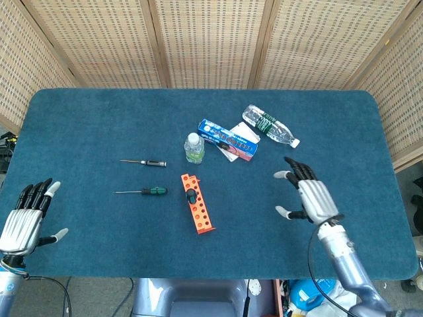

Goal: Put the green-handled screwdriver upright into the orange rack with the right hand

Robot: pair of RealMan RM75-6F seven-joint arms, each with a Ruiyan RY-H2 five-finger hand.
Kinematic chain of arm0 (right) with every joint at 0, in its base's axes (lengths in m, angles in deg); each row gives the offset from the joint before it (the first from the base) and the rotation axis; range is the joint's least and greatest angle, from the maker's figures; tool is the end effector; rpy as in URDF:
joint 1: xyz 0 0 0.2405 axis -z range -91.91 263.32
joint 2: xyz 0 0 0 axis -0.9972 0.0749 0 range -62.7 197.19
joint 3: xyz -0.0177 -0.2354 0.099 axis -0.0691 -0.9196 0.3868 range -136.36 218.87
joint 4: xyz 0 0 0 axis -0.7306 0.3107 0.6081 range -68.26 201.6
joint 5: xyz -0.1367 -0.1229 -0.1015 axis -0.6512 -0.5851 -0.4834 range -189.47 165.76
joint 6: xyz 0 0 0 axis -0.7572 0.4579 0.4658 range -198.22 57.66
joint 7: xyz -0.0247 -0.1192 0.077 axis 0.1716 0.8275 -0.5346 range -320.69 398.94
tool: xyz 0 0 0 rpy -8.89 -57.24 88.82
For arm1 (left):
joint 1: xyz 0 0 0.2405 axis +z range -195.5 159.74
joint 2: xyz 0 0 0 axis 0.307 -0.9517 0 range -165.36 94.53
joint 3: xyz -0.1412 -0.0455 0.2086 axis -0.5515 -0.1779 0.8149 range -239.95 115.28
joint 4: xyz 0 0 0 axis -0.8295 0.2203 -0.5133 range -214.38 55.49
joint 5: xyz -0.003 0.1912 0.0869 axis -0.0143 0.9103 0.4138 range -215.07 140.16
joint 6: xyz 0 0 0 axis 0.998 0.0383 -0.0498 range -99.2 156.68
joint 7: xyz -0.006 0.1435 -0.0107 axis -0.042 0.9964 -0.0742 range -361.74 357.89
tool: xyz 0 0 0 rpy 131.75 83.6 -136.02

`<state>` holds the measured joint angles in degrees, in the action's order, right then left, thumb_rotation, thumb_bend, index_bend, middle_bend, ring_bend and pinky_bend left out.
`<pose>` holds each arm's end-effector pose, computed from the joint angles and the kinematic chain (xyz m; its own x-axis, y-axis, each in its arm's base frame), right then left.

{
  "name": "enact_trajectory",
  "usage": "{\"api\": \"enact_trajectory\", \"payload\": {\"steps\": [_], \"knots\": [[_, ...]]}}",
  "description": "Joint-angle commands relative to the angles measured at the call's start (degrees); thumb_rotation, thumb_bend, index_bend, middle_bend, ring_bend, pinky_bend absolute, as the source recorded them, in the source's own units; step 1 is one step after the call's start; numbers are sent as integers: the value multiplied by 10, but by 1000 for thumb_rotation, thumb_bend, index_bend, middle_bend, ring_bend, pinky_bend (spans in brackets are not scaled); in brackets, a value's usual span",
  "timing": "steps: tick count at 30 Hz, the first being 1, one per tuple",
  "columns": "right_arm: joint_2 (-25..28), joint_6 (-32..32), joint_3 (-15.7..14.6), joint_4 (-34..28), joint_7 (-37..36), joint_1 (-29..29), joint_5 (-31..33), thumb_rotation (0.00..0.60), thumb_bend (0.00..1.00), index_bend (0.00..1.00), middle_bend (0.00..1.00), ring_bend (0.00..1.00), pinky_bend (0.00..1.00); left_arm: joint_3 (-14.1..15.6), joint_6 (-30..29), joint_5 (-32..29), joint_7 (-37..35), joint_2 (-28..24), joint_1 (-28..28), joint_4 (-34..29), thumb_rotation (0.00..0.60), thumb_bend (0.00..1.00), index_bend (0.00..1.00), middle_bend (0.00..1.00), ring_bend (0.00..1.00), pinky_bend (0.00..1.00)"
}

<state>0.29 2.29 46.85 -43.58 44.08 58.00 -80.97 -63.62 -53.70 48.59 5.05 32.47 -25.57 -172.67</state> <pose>-0.1871 -0.2706 0.1029 0.1306 -0.1823 0.9745 -0.9804 -0.1701 0.0996 -0.2968 0.1890 0.1264 0.4374 0.0585 0.8973 0.8986 -0.0669 -0.4337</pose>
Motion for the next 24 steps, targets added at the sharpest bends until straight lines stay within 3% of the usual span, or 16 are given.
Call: {"api": "enact_trajectory", "payload": {"steps": [1,6,9,14,24], "knots": [[3,74,-49,64,9,65,-64,600,193,204,0,0,0,1,2,-2,5,2,0,-1,600,0,0,0,0,0],[-18,150,-73,122,38,121,-109,600,191,158,0,0,0,2,5,-6,16,5,0,-2,600,0,0,0,0,0],[-23,173,-81,132,56,143,-124,600,188,81,0,0,0,2,5,-7,18,5,1,-2,600,0,0,0,0,0],[-19,190,-91,133,54,167,-148,600,178,1,0,0,0,3,5,-6,20,5,1,-2,600,0,0,0,0,0],[-14,193,-82,131,48,188,-170,600,167,0,0,0,0,5,-1,4,27,6,1,-4,600,0,0,0,0,0]]}}
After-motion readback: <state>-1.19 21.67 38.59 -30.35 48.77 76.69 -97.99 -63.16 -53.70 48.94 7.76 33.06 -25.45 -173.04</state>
